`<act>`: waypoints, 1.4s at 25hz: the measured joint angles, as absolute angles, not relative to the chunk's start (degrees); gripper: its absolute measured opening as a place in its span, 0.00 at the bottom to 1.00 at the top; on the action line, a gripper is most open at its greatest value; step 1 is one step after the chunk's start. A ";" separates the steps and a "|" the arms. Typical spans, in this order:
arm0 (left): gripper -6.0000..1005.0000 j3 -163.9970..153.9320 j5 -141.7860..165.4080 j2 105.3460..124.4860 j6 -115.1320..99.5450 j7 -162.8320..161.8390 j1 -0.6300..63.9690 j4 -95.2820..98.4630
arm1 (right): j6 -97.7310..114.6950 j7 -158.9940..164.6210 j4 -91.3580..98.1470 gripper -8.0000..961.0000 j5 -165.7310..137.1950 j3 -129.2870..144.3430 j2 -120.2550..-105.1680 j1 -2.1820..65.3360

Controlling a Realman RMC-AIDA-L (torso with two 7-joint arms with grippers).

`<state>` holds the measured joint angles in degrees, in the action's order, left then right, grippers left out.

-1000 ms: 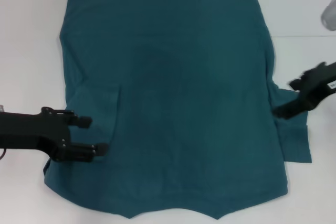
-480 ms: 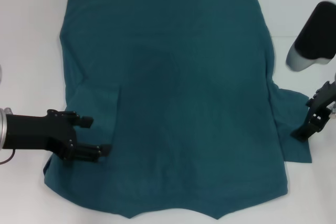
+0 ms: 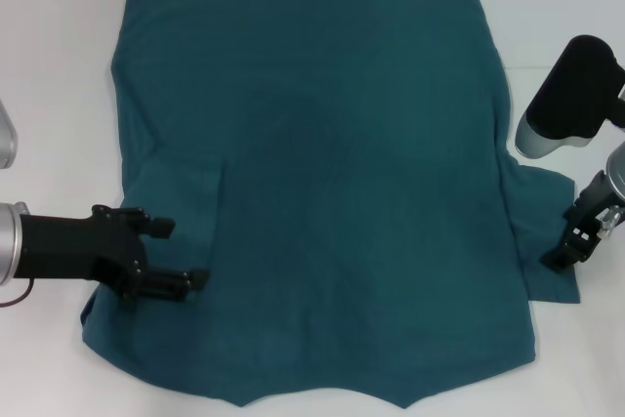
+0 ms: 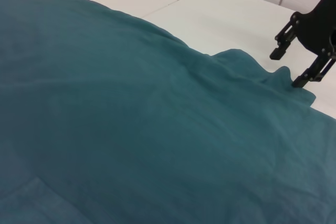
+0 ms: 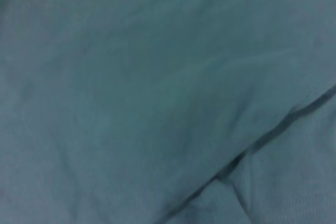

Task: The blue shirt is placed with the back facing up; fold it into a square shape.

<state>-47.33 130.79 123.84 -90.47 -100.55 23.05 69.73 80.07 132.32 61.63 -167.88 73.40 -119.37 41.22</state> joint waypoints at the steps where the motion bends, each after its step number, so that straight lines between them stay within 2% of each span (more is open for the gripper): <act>1: 0.90 -47.33 130.79 123.84 -90.34 -100.53 23.02 69.72 | 79.55 132.51 61.00 0.88 -167.89 73.35 -119.28 41.22; 12: 0.90 -47.28 130.74 123.90 -89.56 -100.36 23.11 68.94 | 77.58 132.35 58.29 0.67 -167.96 73.27 -119.54 41.22; 28: 0.90 -47.29 130.69 123.93 -88.76 -99.68 22.96 68.29 | 76.68 132.61 58.19 0.55 -167.94 73.12 -119.65 41.15; 35: 0.90 -47.29 130.69 123.93 -88.74 -99.66 22.94 68.29 | 76.12 132.52 58.16 0.37 -167.74 72.97 -119.70 40.83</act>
